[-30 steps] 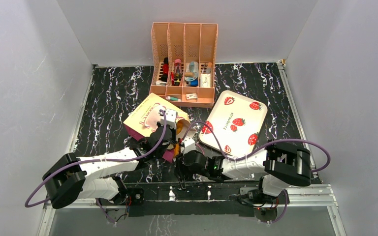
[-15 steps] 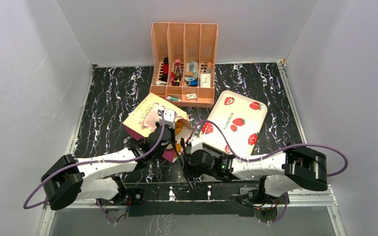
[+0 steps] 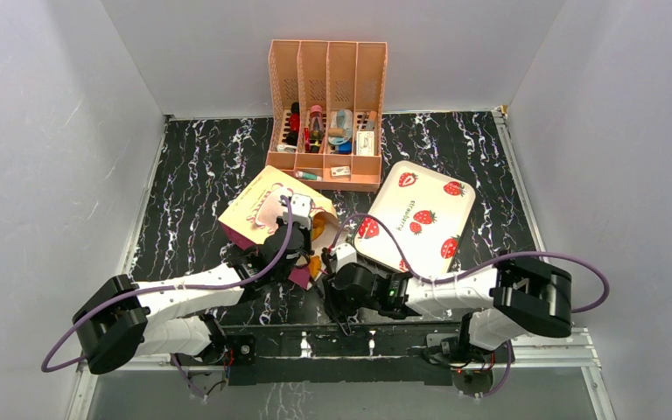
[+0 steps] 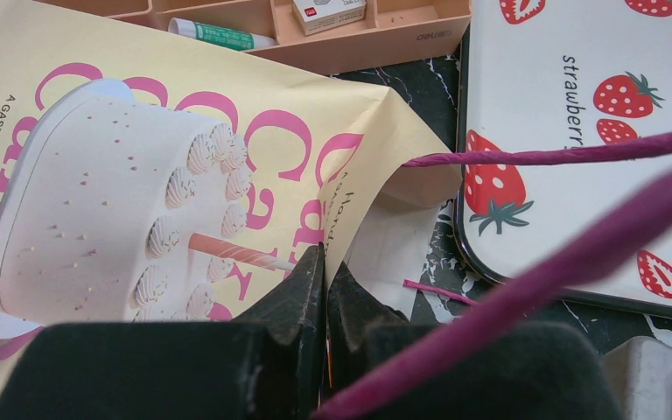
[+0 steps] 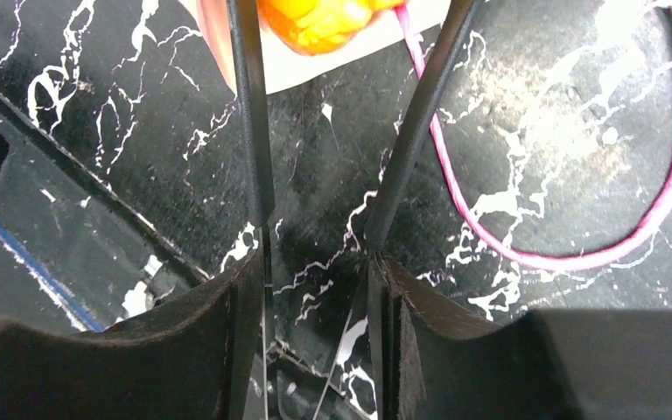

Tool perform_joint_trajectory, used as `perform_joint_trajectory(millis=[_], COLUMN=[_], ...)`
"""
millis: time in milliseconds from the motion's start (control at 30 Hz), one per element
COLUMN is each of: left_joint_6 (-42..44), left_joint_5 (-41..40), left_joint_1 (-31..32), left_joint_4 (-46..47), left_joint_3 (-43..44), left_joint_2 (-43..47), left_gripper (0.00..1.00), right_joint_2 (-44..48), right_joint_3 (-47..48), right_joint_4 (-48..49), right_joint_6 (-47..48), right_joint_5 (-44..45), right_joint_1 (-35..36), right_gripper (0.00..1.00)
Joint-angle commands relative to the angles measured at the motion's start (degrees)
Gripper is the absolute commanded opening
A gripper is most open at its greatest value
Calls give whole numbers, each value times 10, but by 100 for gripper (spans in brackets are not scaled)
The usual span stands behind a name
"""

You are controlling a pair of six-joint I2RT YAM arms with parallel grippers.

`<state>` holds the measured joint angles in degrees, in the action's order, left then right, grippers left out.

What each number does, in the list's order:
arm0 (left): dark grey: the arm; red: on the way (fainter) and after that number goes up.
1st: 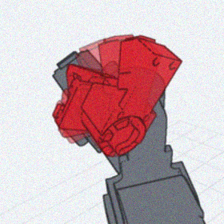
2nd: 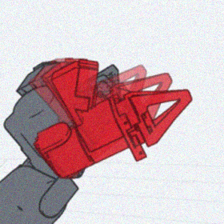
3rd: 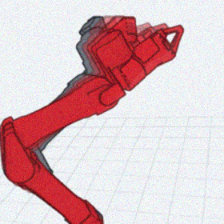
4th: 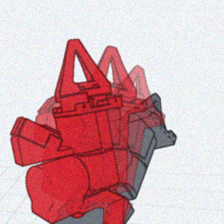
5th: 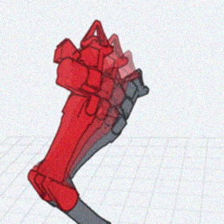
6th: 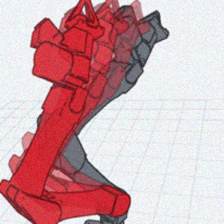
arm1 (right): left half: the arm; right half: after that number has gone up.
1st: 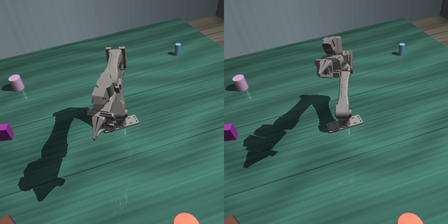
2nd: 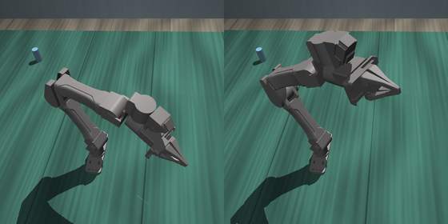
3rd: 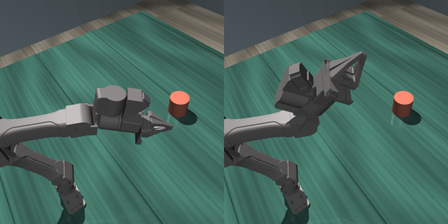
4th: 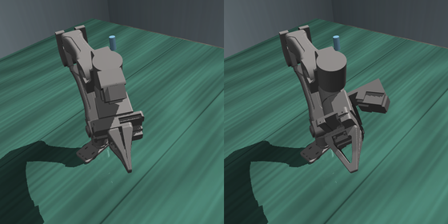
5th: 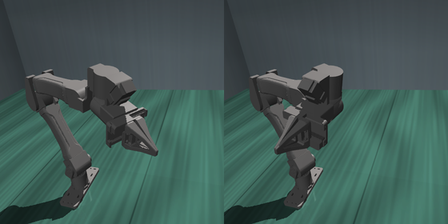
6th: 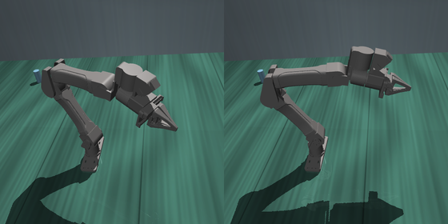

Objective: Take the fake bread out of the paper bag
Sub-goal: Take out the fake bread from the paper bag.

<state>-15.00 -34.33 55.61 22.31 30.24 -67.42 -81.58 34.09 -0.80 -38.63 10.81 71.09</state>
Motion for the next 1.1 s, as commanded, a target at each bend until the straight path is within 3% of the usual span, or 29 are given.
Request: perform_joint_trajectory(millis=[0,233,467,567,700,767,1067], left_joint_6=[-10,-8,-7,-7,-6,-6,-1], left_joint_5=[1,2,1,1,-1,-2,-28], left_joint_1=[1,2,2,2,2,1,2], left_joint_4=[15,13,15,16,14,12,7], left_joint_3=[-1,-1,-3,-3,-2,-2,-1], left_joint_2=[13,15,18,19,22,25,38], left_gripper=[0,0,0,0,0,0,0], right_joint_2=[-37,-94,-117,-131,-140,-127,-2], right_joint_3=[17,-6,-30,-31,-24,-23,-32], right_joint_4=[53,113,134,134,120,101,16], right_joint_6=[46,39,17,6,-8,-15,-35], right_joint_5=[38,91,126,118,109,110,92], right_joint_1=[-4,4,20,21,24,26,27], right_gripper=[44,53,51,45,13,4,0])
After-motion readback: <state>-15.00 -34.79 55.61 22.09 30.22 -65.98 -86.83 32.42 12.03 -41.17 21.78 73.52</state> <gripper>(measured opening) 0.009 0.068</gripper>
